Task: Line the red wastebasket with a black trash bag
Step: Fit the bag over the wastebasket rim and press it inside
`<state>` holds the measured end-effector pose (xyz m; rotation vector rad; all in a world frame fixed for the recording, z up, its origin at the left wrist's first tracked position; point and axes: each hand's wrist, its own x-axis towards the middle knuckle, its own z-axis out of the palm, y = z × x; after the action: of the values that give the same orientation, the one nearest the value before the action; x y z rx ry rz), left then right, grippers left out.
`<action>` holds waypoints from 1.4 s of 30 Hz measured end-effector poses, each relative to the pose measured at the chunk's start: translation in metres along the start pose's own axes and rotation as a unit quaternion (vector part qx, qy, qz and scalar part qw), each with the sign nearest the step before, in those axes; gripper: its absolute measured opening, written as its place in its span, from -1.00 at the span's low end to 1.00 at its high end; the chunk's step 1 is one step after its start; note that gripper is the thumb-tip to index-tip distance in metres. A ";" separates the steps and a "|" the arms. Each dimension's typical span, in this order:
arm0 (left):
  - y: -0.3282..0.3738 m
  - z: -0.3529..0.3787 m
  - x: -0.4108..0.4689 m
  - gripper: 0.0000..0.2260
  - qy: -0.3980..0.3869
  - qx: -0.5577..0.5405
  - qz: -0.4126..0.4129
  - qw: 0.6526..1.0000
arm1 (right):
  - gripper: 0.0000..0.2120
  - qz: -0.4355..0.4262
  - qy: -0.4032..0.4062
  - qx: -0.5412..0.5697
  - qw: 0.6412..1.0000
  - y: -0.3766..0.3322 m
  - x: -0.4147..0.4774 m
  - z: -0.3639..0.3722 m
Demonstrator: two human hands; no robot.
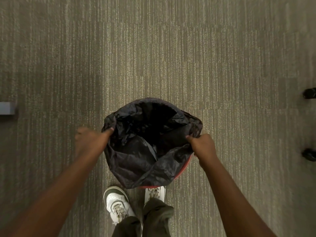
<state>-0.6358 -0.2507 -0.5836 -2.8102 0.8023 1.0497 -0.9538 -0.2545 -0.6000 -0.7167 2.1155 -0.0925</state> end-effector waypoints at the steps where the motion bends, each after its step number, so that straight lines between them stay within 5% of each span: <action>1: -0.008 0.001 -0.003 -0.30 -0.011 -0.029 -0.001 1.000 | -0.62 -0.011 0.012 -0.016 1.000 0.004 -0.004 0.000; 5: -0.033 0.008 -0.010 -0.70 -0.064 -0.193 -0.053 0.978 | -0.85 0.004 0.023 0.001 1.000 0.022 -0.022 -0.004; 8: -0.045 0.014 -0.009 -0.91 -0.129 -0.363 -0.127 0.914 | -0.81 0.066 -0.012 0.012 0.998 0.046 -0.037 -0.005; 13: -0.058 0.013 -0.005 -0.83 -0.204 -0.493 -0.211 0.819 | -0.78 0.147 -0.095 0.100 0.980 0.080 -0.049 -0.001; 17: -0.054 0.010 -0.012 -0.72 -0.239 -0.539 -0.228 0.775 | -0.78 0.305 -0.155 0.326 0.881 0.082 -0.059 0.006; 20: -0.056 0.010 -0.015 -0.62 -0.269 -0.527 -0.209 0.778 | -0.76 0.349 -0.151 0.438 0.814 0.082 -0.065 0.009; 23: -0.063 0.012 -0.018 -0.53 -0.299 -0.495 -0.149 0.802 | -0.81 0.333 -0.132 0.451 0.818 0.086 -0.071 0.018; 26: -0.077 0.015 -0.021 -0.71 -0.270 -0.442 -0.055 0.854 | -0.81 0.279 -0.152 0.491 0.811 0.092 -0.081 0.028; 29: -0.087 0.017 -0.027 -0.69 -0.285 -0.421 -0.021 0.861 | -0.79 0.232 -0.184 0.513 0.806 0.093 -0.091 0.033; 34: -0.102 0.019 -0.032 -0.63 -0.313 -0.416 -0.046 0.852 | -0.87 0.225 -0.206 0.510 0.804 0.099 -0.098 0.037; 38: -0.113 0.029 -0.029 -0.80 -0.283 -0.454 -0.124 0.836 | -0.92 0.238 -0.176 0.510 0.808 0.098 -0.095 0.033; 42: -0.118 0.035 -0.036 -0.87 -0.287 -0.484 -0.179 0.807 | -0.42 0.226 -0.163 0.466 0.840 0.077 -0.098 0.028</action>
<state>-0.6238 -0.1250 -0.6049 -2.6807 -0.4768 2.5466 -0.9235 -0.1340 -0.5711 0.3357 1.5709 -0.6413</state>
